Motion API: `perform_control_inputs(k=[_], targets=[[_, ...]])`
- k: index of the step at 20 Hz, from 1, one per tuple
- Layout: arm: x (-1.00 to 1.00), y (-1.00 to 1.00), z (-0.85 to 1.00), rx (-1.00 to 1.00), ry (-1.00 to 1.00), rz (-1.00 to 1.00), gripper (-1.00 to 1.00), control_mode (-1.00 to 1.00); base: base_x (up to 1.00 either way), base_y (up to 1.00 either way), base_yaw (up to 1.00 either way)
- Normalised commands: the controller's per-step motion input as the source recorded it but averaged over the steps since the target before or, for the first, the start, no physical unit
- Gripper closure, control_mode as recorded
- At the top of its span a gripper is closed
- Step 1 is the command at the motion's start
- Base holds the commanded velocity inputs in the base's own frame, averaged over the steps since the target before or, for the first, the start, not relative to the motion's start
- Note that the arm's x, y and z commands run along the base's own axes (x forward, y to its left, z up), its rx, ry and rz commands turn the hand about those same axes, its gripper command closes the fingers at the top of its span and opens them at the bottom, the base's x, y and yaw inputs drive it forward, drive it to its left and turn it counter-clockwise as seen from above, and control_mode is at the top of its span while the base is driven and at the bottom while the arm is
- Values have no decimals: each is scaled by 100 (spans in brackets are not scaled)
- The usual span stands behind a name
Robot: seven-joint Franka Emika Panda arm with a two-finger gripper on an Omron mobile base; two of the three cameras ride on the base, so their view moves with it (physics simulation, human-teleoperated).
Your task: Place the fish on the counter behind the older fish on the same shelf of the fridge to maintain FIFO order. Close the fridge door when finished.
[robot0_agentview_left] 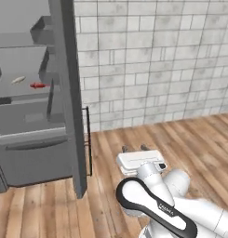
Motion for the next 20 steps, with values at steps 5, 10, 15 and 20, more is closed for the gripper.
perform_control_inputs(k=[5,10,15,20], targets=[[0,0,0,0,0,0,-100,100,75,-100,27],[0,0,0,0,0,0,-100,100,70,-90,42],[0,0,0,0,0,0,-100,100,89,-22,59],[0,0,0,0,0,0,-100,100,82,-22,61]])
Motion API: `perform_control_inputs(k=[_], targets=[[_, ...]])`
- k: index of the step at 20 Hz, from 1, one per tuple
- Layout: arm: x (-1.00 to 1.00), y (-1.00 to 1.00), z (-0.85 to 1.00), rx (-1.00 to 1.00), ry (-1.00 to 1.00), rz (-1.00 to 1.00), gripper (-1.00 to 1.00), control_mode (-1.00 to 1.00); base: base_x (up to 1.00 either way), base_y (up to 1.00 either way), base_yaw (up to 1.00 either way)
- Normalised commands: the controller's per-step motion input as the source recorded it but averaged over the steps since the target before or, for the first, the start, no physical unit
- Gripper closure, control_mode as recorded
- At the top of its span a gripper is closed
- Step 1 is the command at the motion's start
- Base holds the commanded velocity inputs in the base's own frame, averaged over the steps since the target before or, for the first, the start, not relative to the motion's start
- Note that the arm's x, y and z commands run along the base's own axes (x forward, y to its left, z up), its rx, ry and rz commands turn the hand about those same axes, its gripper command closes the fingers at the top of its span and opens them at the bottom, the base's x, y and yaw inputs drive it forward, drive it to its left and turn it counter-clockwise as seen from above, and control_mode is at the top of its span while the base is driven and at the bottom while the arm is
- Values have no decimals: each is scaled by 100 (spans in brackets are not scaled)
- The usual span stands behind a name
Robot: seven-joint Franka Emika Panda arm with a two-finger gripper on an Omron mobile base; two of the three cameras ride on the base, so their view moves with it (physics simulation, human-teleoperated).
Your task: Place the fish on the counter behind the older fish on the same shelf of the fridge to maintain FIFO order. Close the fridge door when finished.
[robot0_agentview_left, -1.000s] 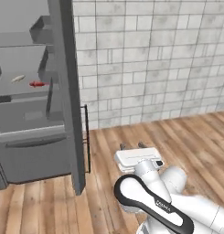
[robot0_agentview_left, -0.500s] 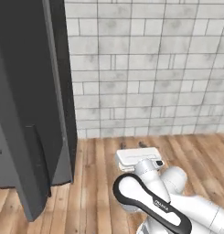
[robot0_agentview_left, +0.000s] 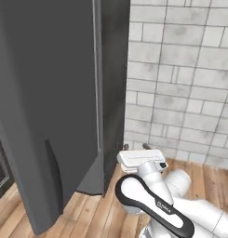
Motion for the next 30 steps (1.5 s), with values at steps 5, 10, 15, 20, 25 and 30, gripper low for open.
perform_control_inputs(k=[5,10,15,20,25,30], targets=[[0,0,0,0,0,0,-100,100,35,-53,59],[0,0,0,0,0,0,-100,100,12,-37,58],[0,0,0,0,0,0,-100,100,58,-34,37],[0,0,0,0,0,0,-100,100,56,-47,29],[0,0,0,0,0,0,-100,100,55,-30,21],[0,0,0,0,0,0,-100,100,57,-3,20]])
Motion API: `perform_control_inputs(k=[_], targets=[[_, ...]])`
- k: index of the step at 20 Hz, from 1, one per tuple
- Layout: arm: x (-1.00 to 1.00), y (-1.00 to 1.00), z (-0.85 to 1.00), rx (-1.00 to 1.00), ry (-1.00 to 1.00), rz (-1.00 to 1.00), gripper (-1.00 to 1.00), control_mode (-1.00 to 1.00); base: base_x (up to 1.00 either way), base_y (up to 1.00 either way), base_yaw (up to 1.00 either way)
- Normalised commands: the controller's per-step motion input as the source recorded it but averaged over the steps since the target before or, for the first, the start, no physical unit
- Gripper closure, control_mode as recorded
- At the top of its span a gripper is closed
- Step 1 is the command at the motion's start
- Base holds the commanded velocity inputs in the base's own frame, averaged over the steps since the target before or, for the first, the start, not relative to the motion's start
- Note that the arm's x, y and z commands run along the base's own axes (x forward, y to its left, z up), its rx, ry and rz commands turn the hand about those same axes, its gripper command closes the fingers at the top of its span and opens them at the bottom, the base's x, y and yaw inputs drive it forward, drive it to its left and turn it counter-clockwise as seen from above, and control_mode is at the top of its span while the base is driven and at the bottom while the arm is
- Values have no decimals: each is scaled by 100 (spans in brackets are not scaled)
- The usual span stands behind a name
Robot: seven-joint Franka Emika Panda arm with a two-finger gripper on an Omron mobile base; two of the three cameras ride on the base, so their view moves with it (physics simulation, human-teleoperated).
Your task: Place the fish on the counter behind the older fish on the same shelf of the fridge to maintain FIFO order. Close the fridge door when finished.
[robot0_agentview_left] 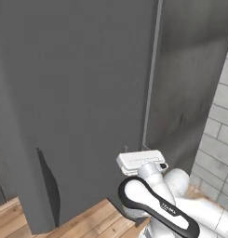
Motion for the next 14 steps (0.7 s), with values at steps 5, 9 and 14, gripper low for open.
perform_control_inputs(k=[5,9,14], targets=[[0,0,0,0,0,0,-100,100,49,0,20],[0,0,0,0,0,0,-100,100,41,-5,20],[0,0,0,0,0,0,-100,100,57,-1,18]])
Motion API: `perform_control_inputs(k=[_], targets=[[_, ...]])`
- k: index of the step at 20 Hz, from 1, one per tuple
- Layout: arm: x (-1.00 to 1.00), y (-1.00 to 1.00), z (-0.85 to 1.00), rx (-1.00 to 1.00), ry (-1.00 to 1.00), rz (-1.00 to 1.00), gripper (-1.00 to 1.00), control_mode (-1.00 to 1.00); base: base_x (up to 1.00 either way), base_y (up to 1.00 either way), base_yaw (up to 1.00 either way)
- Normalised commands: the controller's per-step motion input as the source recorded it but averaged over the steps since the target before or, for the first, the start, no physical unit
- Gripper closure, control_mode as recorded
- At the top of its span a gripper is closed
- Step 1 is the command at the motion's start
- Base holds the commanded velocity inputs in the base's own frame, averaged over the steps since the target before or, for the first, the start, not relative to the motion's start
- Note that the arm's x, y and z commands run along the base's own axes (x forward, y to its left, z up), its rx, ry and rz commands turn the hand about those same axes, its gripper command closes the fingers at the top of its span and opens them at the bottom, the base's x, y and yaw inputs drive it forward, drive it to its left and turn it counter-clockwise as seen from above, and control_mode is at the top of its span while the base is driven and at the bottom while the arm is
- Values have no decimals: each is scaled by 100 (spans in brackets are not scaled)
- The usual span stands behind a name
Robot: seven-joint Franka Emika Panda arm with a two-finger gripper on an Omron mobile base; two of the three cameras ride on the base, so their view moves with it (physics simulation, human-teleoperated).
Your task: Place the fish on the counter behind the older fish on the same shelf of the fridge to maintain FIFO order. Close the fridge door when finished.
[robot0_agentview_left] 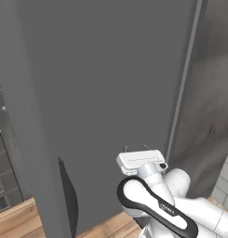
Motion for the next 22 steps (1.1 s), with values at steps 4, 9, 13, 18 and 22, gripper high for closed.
perform_control_inputs(k=[4,9,13,18,22], targets=[[0,0,0,0,0,0,-100,100,56,-7,20],[0,0,0,0,0,0,-100,100,53,-15,20],[0,0,0,0,0,0,-100,100,49,-13,17],[20,-1,-5,0,0,4,-100,-100,16,-4,5],[40,0,-3,0,0,1,-100,-100,0,0,0]])
